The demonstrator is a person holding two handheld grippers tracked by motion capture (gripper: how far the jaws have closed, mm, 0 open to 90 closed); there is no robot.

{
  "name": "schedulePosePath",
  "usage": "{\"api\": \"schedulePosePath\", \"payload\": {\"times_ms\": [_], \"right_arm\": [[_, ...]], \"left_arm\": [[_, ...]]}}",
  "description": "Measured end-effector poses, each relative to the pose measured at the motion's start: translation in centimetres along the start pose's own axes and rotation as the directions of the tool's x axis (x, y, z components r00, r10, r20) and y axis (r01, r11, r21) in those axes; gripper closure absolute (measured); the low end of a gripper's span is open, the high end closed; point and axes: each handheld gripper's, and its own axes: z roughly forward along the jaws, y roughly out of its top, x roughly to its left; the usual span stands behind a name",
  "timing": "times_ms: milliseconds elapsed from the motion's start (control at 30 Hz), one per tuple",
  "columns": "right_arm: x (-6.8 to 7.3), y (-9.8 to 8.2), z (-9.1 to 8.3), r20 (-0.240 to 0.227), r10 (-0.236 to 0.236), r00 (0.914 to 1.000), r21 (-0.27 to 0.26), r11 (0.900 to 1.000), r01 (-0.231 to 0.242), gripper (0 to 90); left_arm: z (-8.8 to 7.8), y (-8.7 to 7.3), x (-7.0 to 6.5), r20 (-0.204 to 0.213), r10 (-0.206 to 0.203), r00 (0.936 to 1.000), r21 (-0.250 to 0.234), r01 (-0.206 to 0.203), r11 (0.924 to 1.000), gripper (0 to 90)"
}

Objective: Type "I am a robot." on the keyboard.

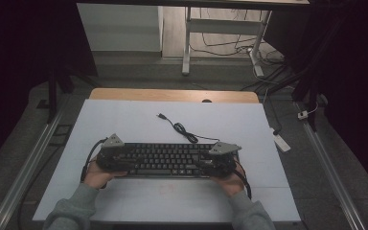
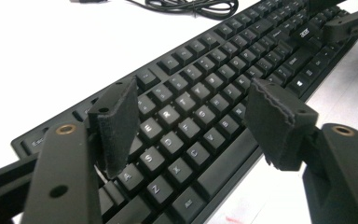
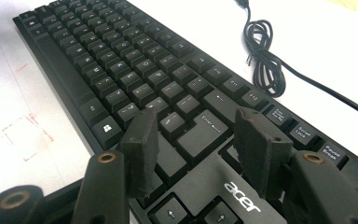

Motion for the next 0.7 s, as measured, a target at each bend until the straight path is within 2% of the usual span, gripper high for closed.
{"api": "schedulePosePath", "payload": {"times_ms": [300,700], "right_arm": [[-0.04,-0.03,0.01,0.002,0.004,1.0000,0.001,1.000,-0.004,49.9],[-0.06,0.08,-0.04,0.006,-0.001,1.0000,-0.004,1.000,0.001,49.9]], "left_arm": [[-0.04,-0.10,0.33,0.000,-0.009,1.0000,0.027,0.009,0.9996,27.0],[0.17,-0.12,0.19,0.005,0.001,1.0000,0.039,-0.001,0.9992,26.5]]}}
